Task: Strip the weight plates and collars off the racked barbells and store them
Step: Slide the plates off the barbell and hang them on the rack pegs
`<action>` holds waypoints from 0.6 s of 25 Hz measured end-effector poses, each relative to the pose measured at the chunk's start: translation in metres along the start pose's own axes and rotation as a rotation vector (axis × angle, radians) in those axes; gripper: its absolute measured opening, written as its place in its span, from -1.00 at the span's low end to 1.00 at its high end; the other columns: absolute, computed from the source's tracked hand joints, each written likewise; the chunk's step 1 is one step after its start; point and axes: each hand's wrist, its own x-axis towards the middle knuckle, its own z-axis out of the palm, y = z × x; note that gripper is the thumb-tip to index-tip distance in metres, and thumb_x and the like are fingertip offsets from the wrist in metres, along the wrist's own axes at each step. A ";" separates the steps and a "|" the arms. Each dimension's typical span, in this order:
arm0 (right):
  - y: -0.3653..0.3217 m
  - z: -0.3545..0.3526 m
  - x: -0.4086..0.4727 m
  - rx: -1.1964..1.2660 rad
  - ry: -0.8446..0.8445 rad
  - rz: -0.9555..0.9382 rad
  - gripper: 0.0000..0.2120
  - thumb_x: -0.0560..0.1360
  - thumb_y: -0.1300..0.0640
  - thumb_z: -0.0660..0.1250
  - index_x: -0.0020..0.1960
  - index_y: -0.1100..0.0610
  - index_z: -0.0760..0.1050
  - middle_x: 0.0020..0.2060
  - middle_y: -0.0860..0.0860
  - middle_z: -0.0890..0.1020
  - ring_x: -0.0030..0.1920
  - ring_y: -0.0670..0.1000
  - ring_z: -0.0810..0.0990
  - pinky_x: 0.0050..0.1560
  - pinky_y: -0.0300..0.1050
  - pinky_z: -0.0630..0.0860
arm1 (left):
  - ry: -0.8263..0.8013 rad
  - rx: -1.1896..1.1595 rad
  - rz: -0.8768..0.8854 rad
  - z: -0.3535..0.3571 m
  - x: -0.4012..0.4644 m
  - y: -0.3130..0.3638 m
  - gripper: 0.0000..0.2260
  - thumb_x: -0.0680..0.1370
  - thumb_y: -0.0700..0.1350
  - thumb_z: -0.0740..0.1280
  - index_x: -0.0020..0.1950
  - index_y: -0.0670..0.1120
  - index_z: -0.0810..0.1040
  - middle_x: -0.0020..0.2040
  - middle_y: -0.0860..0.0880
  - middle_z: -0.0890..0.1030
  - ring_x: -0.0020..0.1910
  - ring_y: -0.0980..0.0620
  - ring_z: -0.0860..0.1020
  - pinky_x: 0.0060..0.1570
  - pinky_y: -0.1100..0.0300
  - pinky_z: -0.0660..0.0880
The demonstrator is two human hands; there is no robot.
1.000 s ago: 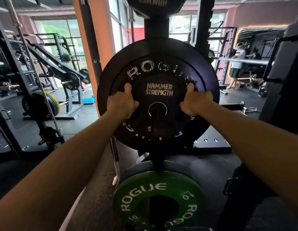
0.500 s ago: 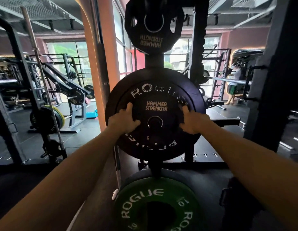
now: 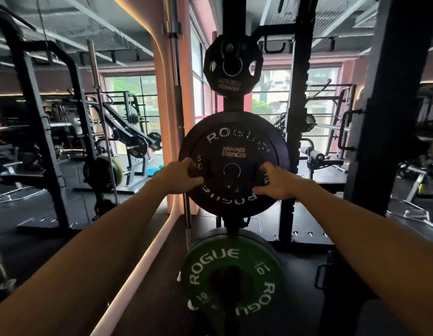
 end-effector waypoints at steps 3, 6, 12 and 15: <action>-0.010 -0.020 -0.033 0.001 0.048 -0.029 -0.18 0.37 -0.28 0.39 0.47 0.02 0.15 0.36 0.09 0.41 0.28 0.15 0.48 0.30 0.14 0.41 | 0.036 -0.025 0.000 -0.027 -0.041 0.011 -0.45 0.31 0.35 0.30 0.13 0.00 0.49 0.07 -0.09 0.60 0.06 -0.11 0.54 0.10 -0.01 0.50; -0.017 -0.035 -0.074 0.013 0.072 -0.065 -0.17 0.36 -0.30 0.39 0.48 0.02 0.17 0.37 0.09 0.40 0.28 0.15 0.48 0.29 0.12 0.43 | 0.055 -0.059 0.013 -0.045 -0.087 0.028 -0.45 0.32 0.34 0.34 0.16 0.03 0.52 0.15 -0.06 0.59 0.14 -0.08 0.52 0.15 0.00 0.48; -0.010 -0.057 -0.185 -0.011 0.054 -0.053 -0.15 0.35 -0.37 0.34 0.50 0.00 0.18 0.42 0.07 0.36 0.34 0.12 0.43 0.34 0.16 0.38 | -0.007 -0.120 0.053 -0.062 -0.186 0.073 -0.50 0.44 0.25 0.40 0.25 0.00 0.47 0.21 -0.09 0.55 0.20 -0.06 0.49 0.12 0.09 0.44; 0.002 -0.077 -0.245 0.015 0.051 -0.030 -0.18 0.39 -0.33 0.35 0.50 0.01 0.19 0.42 0.07 0.37 0.33 0.12 0.44 0.34 0.08 0.38 | -0.025 -0.158 0.086 -0.065 -0.228 0.107 -0.51 0.47 0.23 0.38 0.27 -0.03 0.47 0.21 -0.06 0.54 0.17 -0.03 0.48 0.06 0.13 0.40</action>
